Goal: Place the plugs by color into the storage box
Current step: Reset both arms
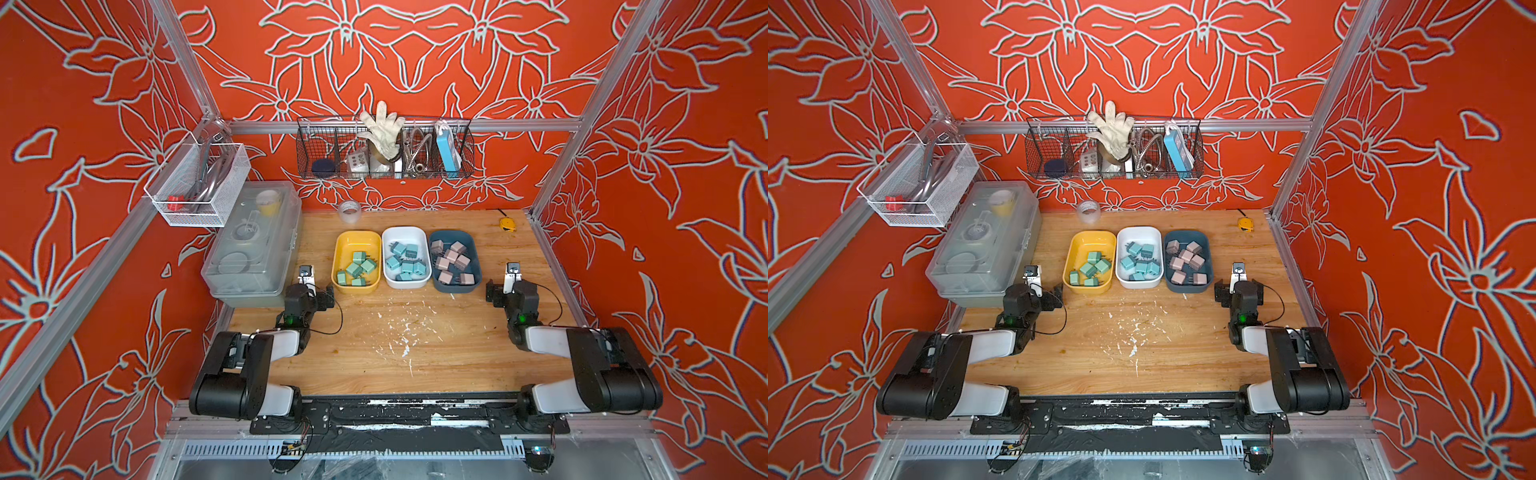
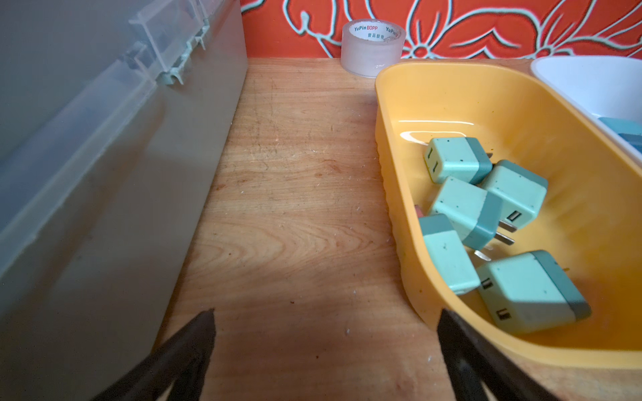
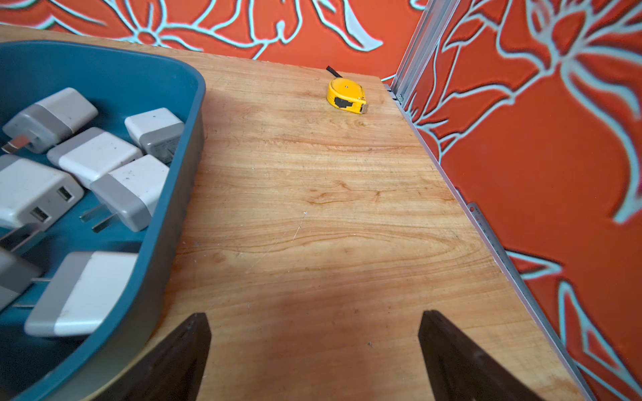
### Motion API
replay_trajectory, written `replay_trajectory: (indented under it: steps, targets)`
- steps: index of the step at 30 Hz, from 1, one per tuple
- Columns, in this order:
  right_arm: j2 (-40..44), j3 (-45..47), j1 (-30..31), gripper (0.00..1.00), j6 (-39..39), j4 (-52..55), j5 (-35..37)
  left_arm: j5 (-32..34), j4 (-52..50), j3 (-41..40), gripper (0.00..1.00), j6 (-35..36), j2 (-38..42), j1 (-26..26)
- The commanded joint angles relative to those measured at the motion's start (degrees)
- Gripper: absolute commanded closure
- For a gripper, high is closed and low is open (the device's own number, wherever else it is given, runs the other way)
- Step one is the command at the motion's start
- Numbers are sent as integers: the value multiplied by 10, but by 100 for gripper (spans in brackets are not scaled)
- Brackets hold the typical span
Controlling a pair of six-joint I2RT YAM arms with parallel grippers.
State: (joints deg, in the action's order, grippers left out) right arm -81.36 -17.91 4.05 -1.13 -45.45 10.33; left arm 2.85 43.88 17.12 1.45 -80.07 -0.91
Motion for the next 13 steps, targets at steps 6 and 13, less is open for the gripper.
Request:
replay_trajectory:
  steps: [6,13]
  targets:
    - [3,-5,-3,1,6,-4,-7,-18,-2,10,1,-12,-5,18]
    - [3,-5,-3,1,6,-5,-6,-24,-3,8,1,-15,-4,24]
